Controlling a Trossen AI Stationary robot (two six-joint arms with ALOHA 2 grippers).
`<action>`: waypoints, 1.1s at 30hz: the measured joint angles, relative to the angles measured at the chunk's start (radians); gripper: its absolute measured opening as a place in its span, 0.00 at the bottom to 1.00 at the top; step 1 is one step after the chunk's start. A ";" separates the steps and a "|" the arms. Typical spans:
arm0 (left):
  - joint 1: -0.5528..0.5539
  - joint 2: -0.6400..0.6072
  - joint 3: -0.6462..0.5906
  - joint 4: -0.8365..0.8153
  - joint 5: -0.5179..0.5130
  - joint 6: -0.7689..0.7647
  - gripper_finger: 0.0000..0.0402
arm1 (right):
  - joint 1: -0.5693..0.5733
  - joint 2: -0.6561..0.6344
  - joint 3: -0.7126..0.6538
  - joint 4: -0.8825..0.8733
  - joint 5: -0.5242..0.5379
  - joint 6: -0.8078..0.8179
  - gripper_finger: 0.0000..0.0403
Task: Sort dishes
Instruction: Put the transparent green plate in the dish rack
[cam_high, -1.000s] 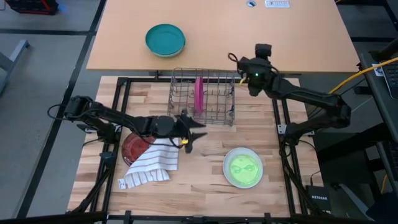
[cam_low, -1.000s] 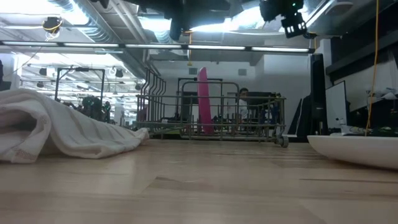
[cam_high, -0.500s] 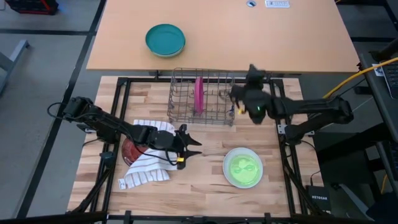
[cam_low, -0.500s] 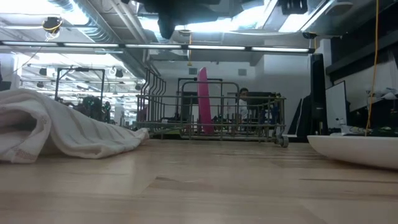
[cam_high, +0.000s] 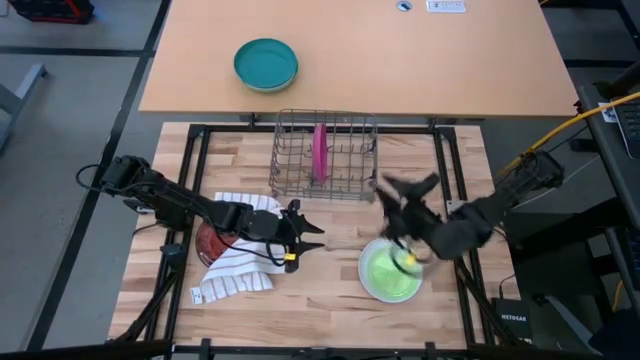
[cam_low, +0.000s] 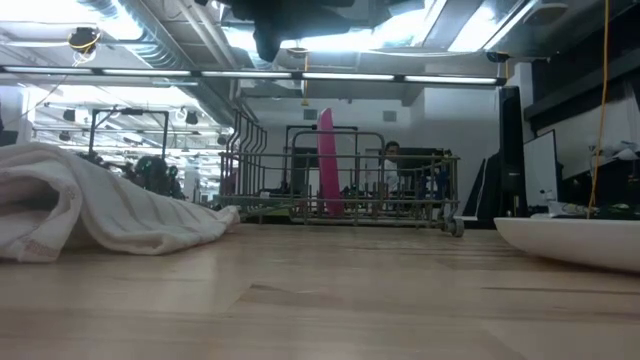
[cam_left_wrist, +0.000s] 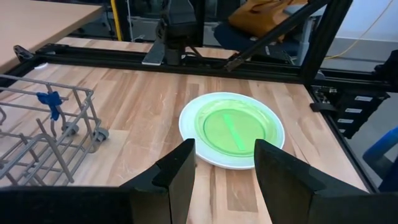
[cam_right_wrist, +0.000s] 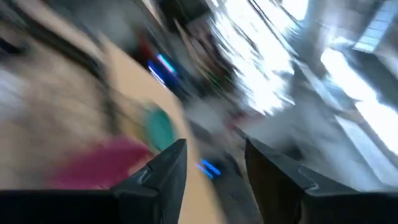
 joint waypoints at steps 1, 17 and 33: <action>0.000 0.000 0.000 -0.002 -0.001 0.000 0.39 | 0.024 -0.011 0.000 -0.035 -0.073 0.089 0.41; 0.000 0.000 0.000 -0.027 -0.003 0.073 0.39 | -0.048 -0.015 0.000 -1.055 -0.903 1.340 0.41; 0.000 0.000 0.000 -0.026 -0.006 0.153 0.39 | -0.319 0.155 -0.185 -0.901 -1.381 0.917 0.41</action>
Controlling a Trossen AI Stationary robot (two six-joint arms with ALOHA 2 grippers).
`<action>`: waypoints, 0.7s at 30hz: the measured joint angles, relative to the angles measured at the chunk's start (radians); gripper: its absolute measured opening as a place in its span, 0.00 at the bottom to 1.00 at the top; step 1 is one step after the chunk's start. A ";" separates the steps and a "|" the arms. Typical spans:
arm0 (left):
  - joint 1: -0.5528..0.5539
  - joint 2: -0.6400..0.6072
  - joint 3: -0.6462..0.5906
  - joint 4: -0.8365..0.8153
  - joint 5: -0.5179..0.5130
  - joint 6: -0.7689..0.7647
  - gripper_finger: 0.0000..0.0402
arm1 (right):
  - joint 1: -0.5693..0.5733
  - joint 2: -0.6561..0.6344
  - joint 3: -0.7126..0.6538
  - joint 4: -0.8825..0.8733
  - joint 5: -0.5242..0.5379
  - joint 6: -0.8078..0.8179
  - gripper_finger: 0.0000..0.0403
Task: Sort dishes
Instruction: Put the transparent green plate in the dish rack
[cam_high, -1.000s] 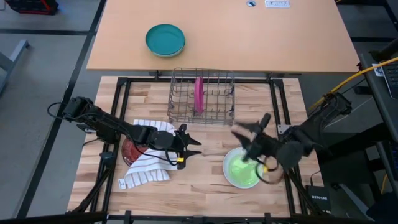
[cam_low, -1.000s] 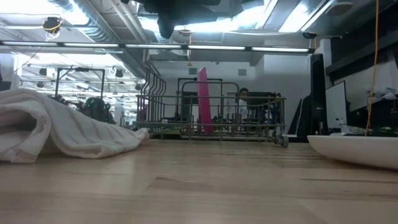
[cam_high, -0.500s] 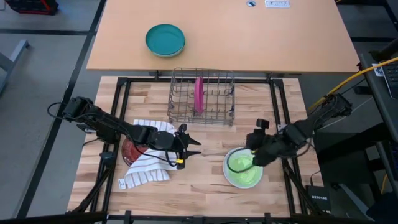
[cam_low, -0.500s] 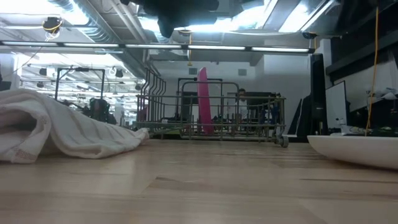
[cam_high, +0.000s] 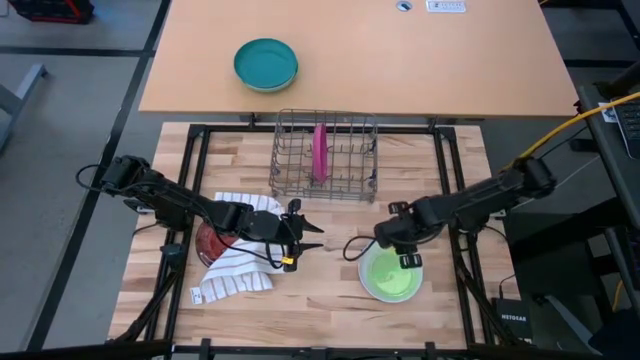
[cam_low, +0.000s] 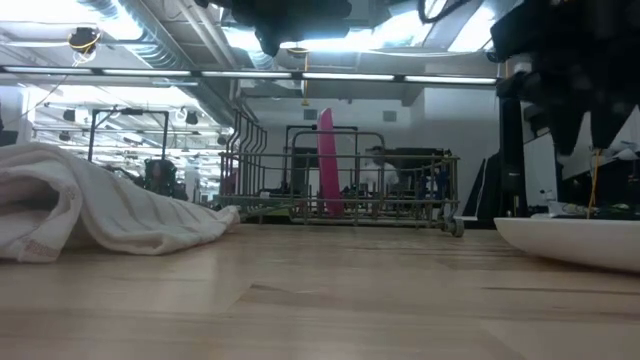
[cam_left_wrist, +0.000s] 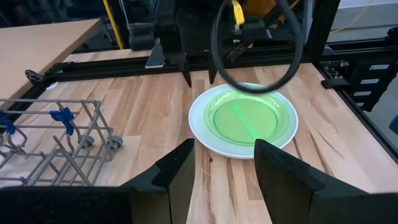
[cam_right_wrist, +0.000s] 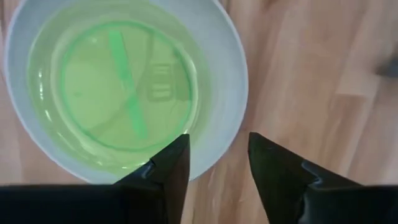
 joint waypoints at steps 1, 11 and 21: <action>0.000 0.000 0.000 0.000 0.000 0.000 0.39 | -0.008 0.008 -0.005 0.013 -0.007 -0.025 0.41; 0.024 0.000 0.000 0.001 0.000 -0.004 0.39 | -0.057 0.053 -0.075 0.184 -0.073 -0.176 0.41; 0.028 0.001 0.000 0.001 0.000 -0.006 0.39 | -0.055 0.100 -0.129 0.243 -0.125 -0.217 0.41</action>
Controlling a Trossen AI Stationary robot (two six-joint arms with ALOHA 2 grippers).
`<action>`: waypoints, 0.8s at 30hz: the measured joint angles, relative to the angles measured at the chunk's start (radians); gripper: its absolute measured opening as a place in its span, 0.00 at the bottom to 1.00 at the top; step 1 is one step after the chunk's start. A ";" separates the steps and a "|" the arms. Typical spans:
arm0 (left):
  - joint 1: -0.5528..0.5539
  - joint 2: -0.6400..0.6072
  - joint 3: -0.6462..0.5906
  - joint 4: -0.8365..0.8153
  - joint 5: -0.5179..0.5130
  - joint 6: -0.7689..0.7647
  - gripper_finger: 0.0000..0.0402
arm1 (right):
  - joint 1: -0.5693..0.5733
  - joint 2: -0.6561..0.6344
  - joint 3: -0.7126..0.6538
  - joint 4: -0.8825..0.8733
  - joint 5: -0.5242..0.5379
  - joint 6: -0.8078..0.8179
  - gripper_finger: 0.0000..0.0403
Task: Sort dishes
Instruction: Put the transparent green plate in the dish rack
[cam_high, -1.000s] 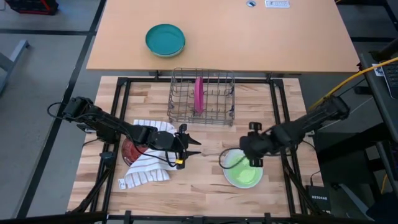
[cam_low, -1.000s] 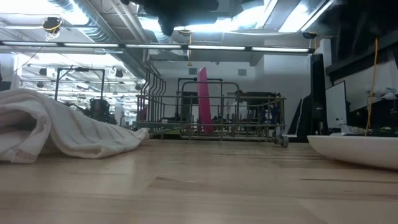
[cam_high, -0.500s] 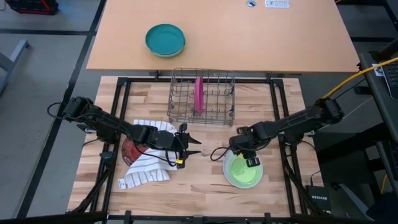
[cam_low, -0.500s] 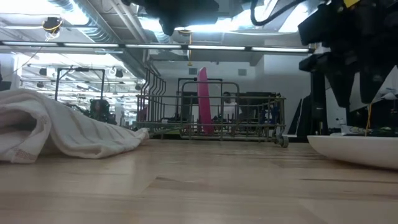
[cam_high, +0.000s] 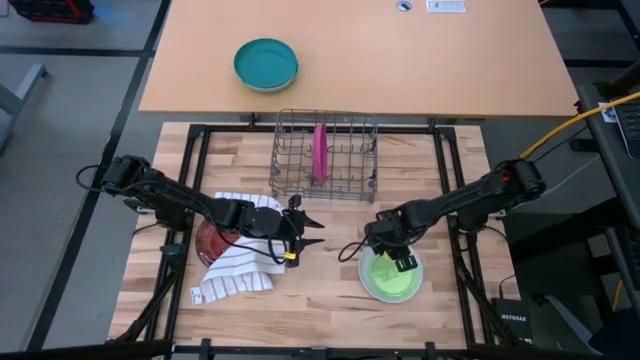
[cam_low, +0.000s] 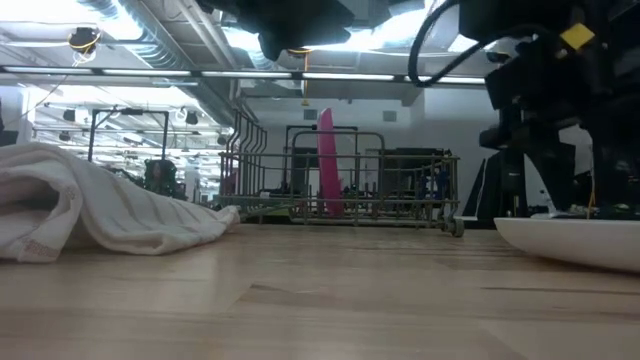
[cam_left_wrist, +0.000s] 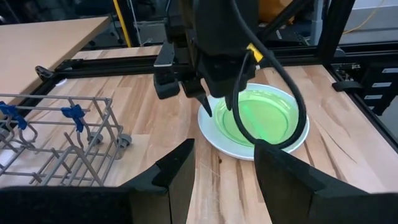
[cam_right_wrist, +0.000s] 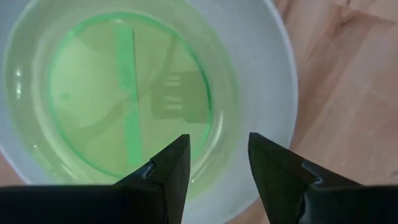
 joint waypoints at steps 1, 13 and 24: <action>0.000 0.000 0.000 0.000 0.000 0.000 0.39 | 0.000 0.005 -0.004 0.008 0.000 -0.011 0.41; 0.000 0.000 0.000 0.000 0.000 0.000 0.39 | 0.000 0.046 -0.012 0.031 0.017 -0.041 0.41; 0.000 0.000 0.000 0.000 0.000 0.000 0.39 | 0.000 0.100 -0.012 0.074 -0.007 -0.041 0.40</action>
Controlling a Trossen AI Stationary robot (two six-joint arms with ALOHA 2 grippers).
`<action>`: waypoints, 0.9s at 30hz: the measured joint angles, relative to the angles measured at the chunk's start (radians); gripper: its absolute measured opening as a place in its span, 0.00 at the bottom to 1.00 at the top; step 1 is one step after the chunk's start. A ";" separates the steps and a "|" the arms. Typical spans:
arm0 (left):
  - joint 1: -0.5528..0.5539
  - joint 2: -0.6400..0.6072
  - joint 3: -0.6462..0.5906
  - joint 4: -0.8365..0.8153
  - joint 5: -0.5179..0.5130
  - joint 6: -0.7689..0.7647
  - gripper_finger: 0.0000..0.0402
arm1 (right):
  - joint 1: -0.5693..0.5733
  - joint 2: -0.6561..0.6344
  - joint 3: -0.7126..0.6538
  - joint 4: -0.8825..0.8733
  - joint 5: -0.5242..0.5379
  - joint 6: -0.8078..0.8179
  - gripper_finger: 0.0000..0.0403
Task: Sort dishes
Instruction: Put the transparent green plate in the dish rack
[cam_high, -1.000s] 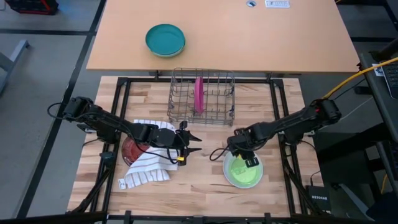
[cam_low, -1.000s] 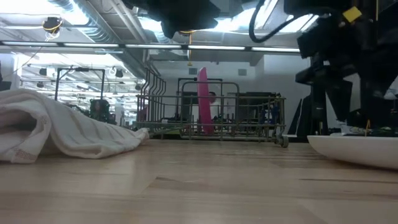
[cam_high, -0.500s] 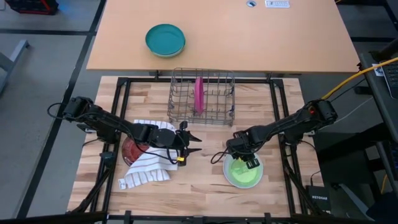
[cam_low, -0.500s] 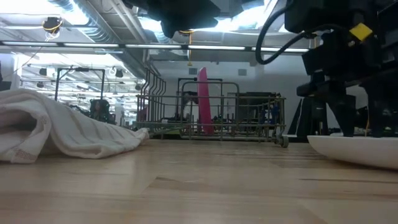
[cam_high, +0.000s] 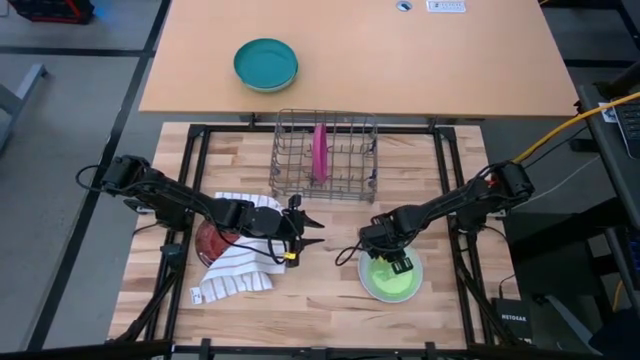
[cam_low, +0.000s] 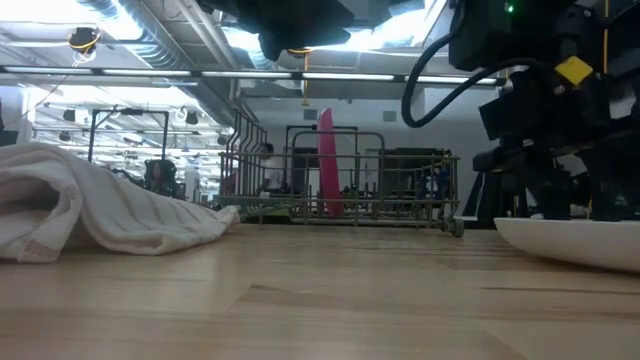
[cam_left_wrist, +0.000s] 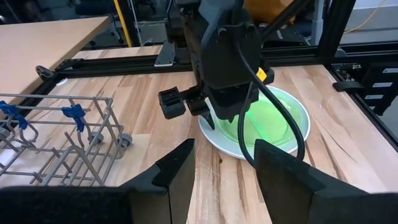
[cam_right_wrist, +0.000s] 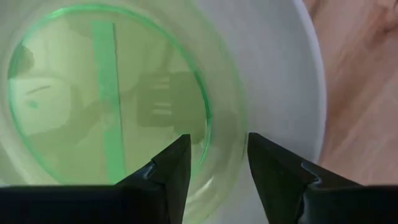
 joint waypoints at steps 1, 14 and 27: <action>0.000 0.000 0.000 0.000 0.000 0.000 0.39 | 0.000 0.002 0.000 0.001 -0.001 0.000 0.38; 0.000 0.000 0.000 0.001 0.000 0.000 0.39 | 0.000 0.002 0.006 0.014 0.052 0.000 0.04; -0.002 0.000 0.000 -0.001 0.000 -0.068 0.39 | 0.000 0.002 0.193 -0.089 0.210 -0.125 0.01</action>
